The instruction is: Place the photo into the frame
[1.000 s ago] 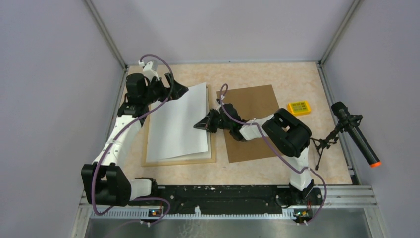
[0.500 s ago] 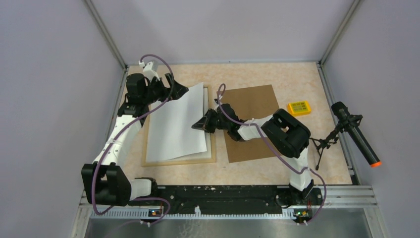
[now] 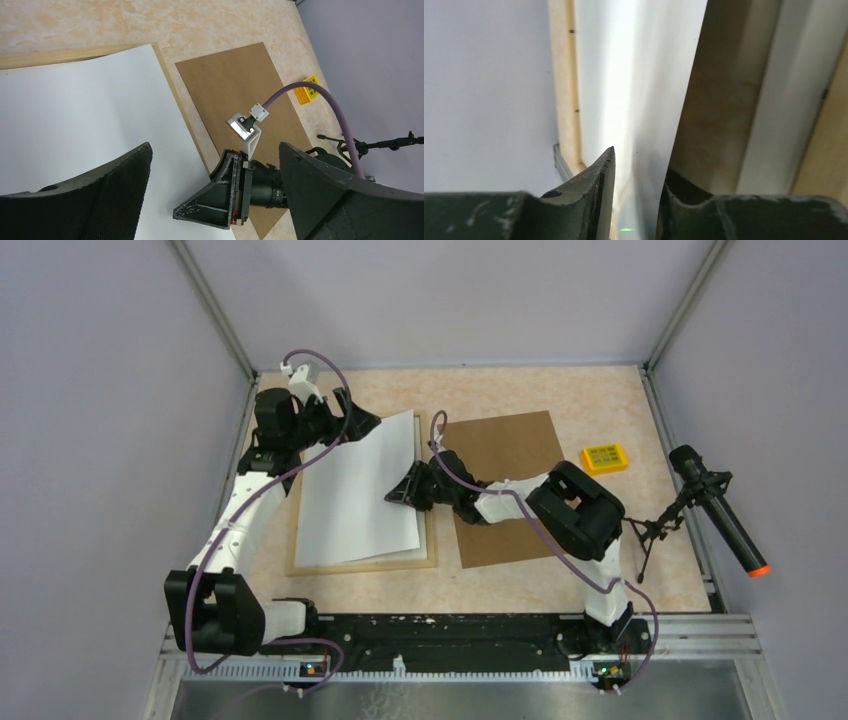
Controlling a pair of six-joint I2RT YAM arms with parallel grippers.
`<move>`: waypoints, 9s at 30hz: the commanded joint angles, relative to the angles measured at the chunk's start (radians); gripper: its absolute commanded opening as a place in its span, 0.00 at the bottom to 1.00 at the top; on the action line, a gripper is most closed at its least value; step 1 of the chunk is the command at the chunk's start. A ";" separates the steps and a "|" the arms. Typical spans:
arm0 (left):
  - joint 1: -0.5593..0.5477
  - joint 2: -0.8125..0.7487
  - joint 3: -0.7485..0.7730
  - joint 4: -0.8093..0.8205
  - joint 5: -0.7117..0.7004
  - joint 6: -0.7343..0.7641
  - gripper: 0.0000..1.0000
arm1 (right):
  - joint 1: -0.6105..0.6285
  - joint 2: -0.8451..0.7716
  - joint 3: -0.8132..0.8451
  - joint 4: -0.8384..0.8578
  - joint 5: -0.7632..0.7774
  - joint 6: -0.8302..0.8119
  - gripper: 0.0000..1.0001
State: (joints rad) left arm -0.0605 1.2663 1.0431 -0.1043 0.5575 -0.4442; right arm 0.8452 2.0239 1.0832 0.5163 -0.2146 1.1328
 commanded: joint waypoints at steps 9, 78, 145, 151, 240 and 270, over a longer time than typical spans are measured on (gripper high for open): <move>0.023 -0.008 -0.014 0.071 0.031 -0.020 0.99 | 0.022 -0.159 0.032 -0.311 0.159 -0.231 0.50; -0.029 0.034 0.005 0.016 -0.014 0.016 0.99 | 0.267 -0.334 -0.046 -0.828 0.503 -0.372 0.49; -0.878 0.439 -0.154 0.174 -0.563 -0.375 0.99 | -0.746 -0.542 -0.404 -0.736 0.224 -0.685 0.86; -0.855 0.453 -0.155 0.232 -0.444 -0.388 0.99 | -0.746 -0.584 -0.474 -0.694 0.101 -0.677 0.82; -0.694 0.342 -0.242 0.347 0.000 -0.476 0.99 | -0.672 -0.761 -0.709 -0.564 -0.186 -0.537 0.70; -0.700 -0.011 -0.227 -0.094 -0.240 -0.226 0.99 | -0.420 -0.956 -0.551 -0.905 0.233 -0.544 0.66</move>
State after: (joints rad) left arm -0.7654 1.3163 0.8619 -0.1101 0.3992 -0.7395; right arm 0.3481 1.0573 0.4156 -0.2436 -0.1562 0.6159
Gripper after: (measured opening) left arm 0.987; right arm 0.661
